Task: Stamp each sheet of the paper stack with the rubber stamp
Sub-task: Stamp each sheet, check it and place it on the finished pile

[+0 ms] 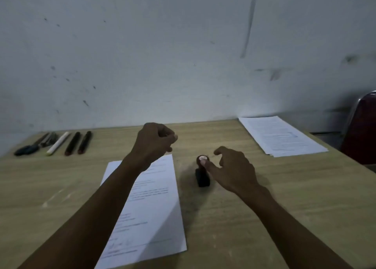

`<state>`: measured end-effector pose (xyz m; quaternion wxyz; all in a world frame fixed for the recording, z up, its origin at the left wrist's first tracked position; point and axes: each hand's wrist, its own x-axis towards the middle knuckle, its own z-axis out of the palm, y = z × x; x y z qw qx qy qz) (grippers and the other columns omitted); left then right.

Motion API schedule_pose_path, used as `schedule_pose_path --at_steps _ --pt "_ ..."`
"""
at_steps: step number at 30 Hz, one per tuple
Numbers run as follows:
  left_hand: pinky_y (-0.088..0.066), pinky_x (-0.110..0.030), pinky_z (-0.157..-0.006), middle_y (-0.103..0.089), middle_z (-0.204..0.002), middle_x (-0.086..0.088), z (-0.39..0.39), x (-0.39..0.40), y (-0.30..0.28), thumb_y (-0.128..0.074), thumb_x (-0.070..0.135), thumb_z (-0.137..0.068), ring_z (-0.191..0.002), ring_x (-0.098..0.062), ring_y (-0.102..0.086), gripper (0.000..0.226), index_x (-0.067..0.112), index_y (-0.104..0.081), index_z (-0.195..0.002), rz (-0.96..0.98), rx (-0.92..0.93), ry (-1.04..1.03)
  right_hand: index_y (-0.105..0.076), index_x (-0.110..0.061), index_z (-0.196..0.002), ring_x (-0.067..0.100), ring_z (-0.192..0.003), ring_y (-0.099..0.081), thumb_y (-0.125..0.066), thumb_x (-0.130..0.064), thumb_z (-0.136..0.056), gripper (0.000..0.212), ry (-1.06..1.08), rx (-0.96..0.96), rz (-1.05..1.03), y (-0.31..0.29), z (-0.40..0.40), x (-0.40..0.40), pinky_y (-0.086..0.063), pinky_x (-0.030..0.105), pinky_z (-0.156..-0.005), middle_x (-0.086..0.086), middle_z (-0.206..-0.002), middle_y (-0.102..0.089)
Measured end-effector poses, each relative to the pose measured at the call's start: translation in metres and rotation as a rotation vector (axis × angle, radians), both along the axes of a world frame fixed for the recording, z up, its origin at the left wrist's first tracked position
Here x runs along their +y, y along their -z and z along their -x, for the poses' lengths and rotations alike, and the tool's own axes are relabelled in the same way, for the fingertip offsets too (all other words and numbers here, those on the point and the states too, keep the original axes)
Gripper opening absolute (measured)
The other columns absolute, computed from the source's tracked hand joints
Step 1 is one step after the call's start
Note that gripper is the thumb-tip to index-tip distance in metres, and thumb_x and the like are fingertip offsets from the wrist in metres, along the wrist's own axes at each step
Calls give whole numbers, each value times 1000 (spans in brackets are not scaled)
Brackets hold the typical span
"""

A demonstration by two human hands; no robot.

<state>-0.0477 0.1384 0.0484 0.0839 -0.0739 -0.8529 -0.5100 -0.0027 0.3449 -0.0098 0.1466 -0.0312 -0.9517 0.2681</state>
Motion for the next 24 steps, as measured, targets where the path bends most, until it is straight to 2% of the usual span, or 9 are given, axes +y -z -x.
schedule_pose_path --at_steps 6,9,11,14,19,22,24 --pt "-44 -18 -56 -70 -80 -3 -23 -53 34 -71 16 -83 -72 -14 -67 8 9 -71 -88 167 -5 -38 -46 -27 -133 24 -112 -58 -64 -68 -77 72 31 -92 -87 0 4 -30 -45 37 -86 1 -120 -62" --pt "-40 -15 -56 -69 -87 1 -27 -74 50 -72 20 -82 -78 -12 -64 11 14 -71 -92 259 -25 -22 -53 -25 -118 25 -104 -60 -65 -63 -79 55 22 -115 -88 6 9 -38 -44 34 -79 1 -114 -63" --pt "-39 -12 -63 -67 -93 3 -28 -82 60 -72 23 -82 -86 -13 -63 17 16 -70 -98 327 -37 3 -53 -23 -114 28 -101 -59 -63 -56 -85 45 11 -108 -103 10 11 -39 -41 32 -75 5 -113 -62" --pt "-35 -16 -78 -63 -103 4 -30 -94 74 -71 26 -84 -99 -13 -57 22 18 -69 -104 388 -30 19 -52 -20 -111 31 -99 -59 -60 -47 -90 35 24 -85 -121 12 10 -43 -40 32 -74 9 -111 -61" --pt "-38 -28 -92 -63 -115 1 -28 -106 97 -71 30 -84 -114 -18 -50 23 21 -66 -104 425 9 21 -54 -23 -102 25 -88 -61 -63 -42 -87 26 8 36 -41 -1 -3 -60 -47 34 -73 1 -96 -64" --pt "-41 -35 -95 -64 -114 1 -32 -106 107 -71 34 -82 -114 -21 -50 27 22 -67 -105 453 37 37 -52 -23 -92 19 -78 -62 -64 -34 -85 18 -87 51 96 -5 -17 -78 -53 38 -69 -4 -84 -63" --pt "-44 -41 -94 -67 -110 6 -36 -106 113 -66 45 -76 -111 -21 -55 34 24 -69 -102 462 61 53 -50 -22 -90 18 -75 -61 -61 -31 -85 16 -143 15 69 -3 -25 -93 -51 37 -66 -5 -81 -62"
